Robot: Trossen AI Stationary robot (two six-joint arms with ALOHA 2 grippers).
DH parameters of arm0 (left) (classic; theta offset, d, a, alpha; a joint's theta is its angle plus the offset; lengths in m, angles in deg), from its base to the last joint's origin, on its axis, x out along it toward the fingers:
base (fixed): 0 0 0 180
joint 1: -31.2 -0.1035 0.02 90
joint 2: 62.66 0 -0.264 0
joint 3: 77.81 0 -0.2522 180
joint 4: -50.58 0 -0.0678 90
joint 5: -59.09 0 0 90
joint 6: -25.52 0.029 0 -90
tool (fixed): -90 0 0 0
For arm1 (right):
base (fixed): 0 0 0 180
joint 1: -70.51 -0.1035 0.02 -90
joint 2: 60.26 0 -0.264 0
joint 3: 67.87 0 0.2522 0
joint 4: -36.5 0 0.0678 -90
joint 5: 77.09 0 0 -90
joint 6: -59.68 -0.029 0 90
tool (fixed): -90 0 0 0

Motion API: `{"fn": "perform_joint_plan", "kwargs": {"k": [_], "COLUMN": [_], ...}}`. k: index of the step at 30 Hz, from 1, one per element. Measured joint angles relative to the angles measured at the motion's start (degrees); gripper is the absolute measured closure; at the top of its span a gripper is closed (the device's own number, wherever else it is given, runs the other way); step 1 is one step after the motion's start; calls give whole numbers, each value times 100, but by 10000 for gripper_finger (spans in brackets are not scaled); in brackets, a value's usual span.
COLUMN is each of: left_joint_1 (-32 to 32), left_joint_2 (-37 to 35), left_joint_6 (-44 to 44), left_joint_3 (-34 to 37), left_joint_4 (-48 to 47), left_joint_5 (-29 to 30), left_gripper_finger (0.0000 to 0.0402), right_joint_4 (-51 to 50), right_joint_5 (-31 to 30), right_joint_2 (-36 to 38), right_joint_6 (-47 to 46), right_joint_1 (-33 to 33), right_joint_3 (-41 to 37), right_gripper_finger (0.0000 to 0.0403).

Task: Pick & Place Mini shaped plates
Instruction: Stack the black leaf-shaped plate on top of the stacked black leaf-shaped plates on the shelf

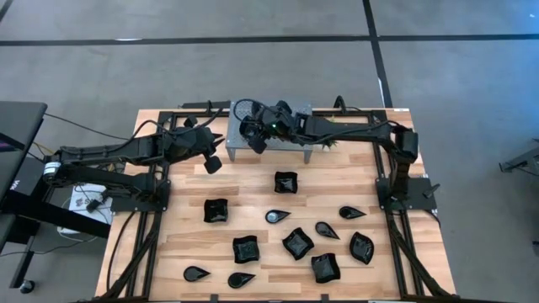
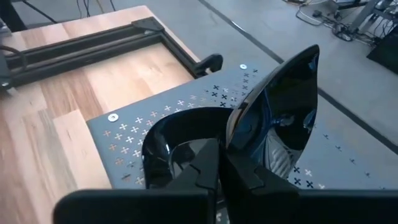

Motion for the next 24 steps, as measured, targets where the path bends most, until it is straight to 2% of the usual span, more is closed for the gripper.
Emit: {"fn": "perform_joint_plan", "kwargs": {"k": [5,14,18,20,24], "left_joint_1": [0,0,0,0,0], "left_joint_2": [0,0,0,0,0], "left_joint_6": [-20,-22,-22,-22,-22], "left_joint_3": [0,0,0,0,0], "left_joint_4": [0,0,-2,-2,-13], "left_joint_5": [0,0,0,1,0], "left_gripper_finger": [339,339,339,339,339], "right_joint_4": [-21,172,239,196,-128], "right_joint_5": [15,52,303,308,276], "right_joint_2": [-77,-135,-135,-135,-58], "right_joint_6": [51,199,205,446,1518], "right_joint_1": [58,67,65,65,65], "right_joint_3": [7,9,8,7,7], "right_gripper_finger": [389,339,333,332,332]}}
